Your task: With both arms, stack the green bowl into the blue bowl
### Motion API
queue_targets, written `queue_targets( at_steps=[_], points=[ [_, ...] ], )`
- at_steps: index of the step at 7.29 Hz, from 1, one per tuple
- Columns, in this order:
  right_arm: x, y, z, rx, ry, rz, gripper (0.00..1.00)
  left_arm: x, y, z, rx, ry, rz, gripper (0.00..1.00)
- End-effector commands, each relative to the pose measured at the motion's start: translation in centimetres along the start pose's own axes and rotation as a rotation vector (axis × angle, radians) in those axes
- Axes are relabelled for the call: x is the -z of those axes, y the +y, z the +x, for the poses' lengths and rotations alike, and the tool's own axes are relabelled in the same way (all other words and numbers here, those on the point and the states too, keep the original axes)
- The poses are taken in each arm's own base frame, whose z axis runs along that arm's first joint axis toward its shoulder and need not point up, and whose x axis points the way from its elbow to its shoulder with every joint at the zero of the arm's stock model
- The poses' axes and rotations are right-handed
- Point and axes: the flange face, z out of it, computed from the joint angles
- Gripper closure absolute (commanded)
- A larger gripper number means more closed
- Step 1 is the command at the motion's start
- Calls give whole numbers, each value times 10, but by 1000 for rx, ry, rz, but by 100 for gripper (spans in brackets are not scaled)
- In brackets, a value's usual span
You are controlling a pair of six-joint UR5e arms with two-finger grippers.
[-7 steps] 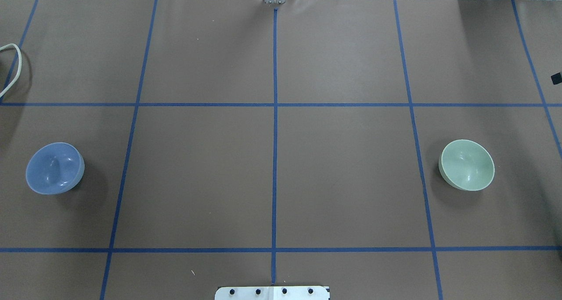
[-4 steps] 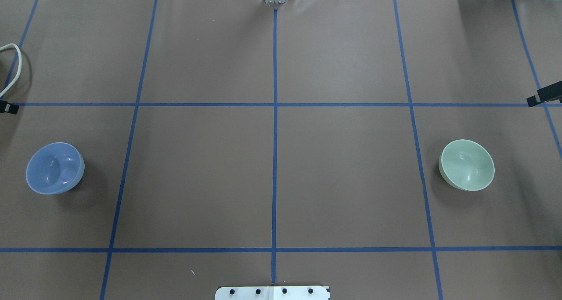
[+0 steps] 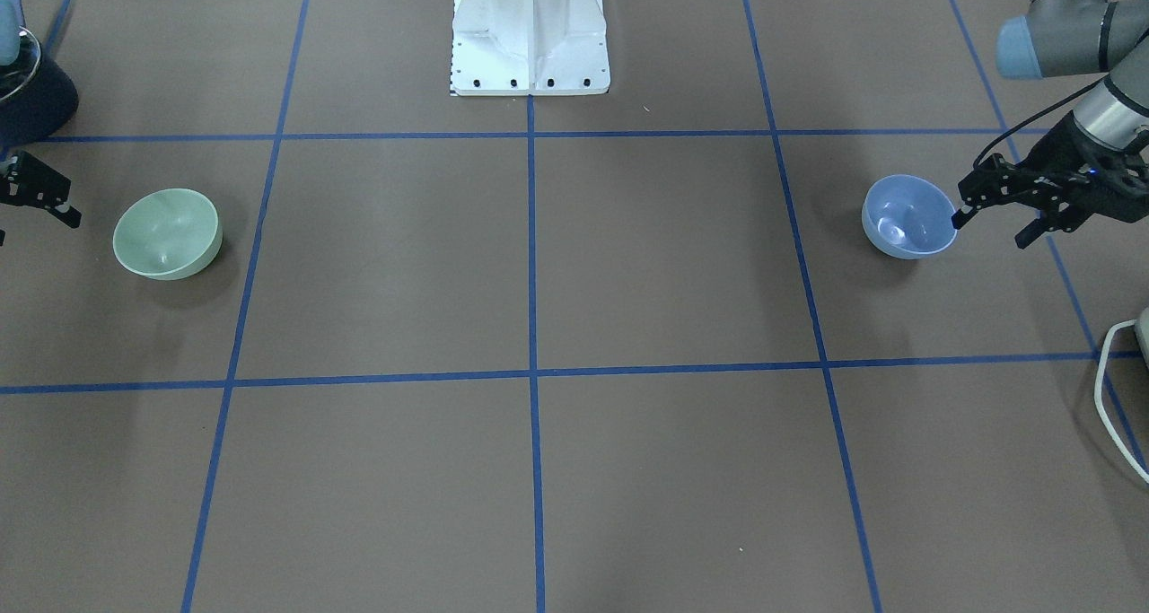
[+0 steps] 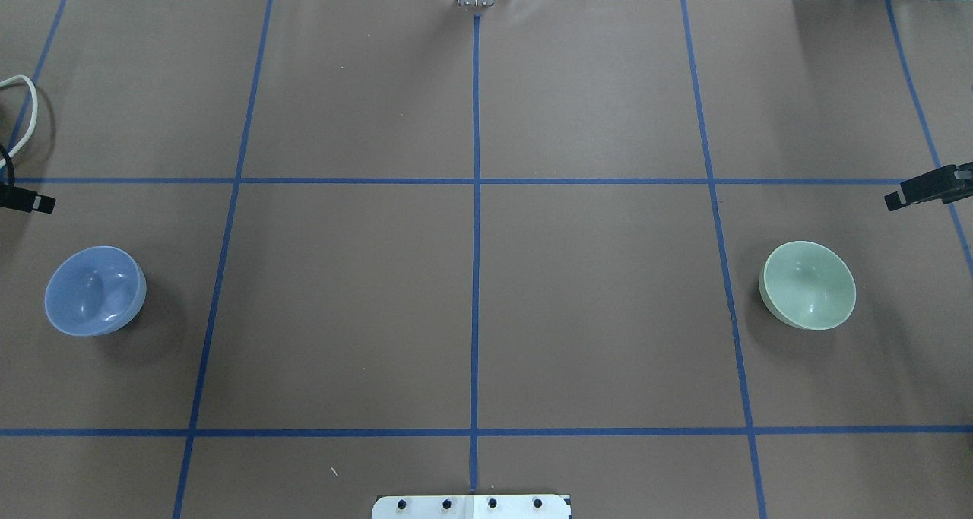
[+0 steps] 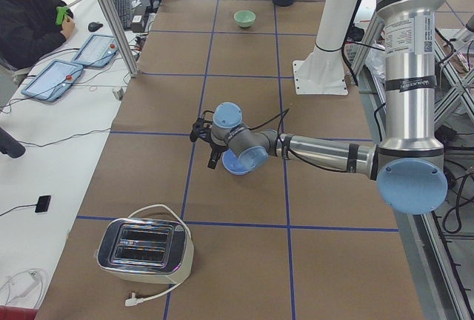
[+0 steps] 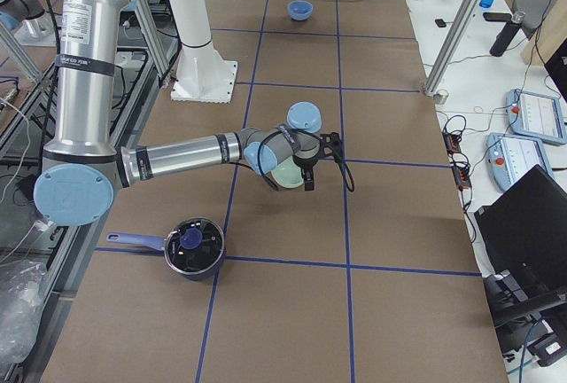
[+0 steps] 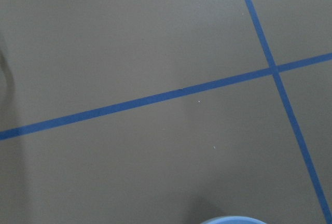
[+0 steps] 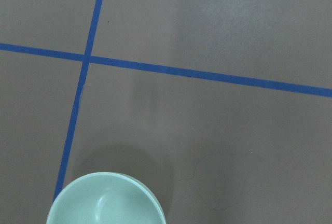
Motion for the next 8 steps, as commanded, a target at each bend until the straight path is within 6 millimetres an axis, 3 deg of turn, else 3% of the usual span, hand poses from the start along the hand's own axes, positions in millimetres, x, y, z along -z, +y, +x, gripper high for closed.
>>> queue_targets(
  at_steps=[1, 3, 8],
  points=[
    [-17, 39, 15, 22, 8, -22, 0, -15, 26, 0, 6, -41, -30, 2],
    [-32, 47, 18, 37, 46, -33, 0, -28, 33, -8, 7, -53, -60, 2],
    [-57, 34, 13, 61, 43, -47, 0, -59, 47, -8, -5, -58, -125, 3]
  ],
)
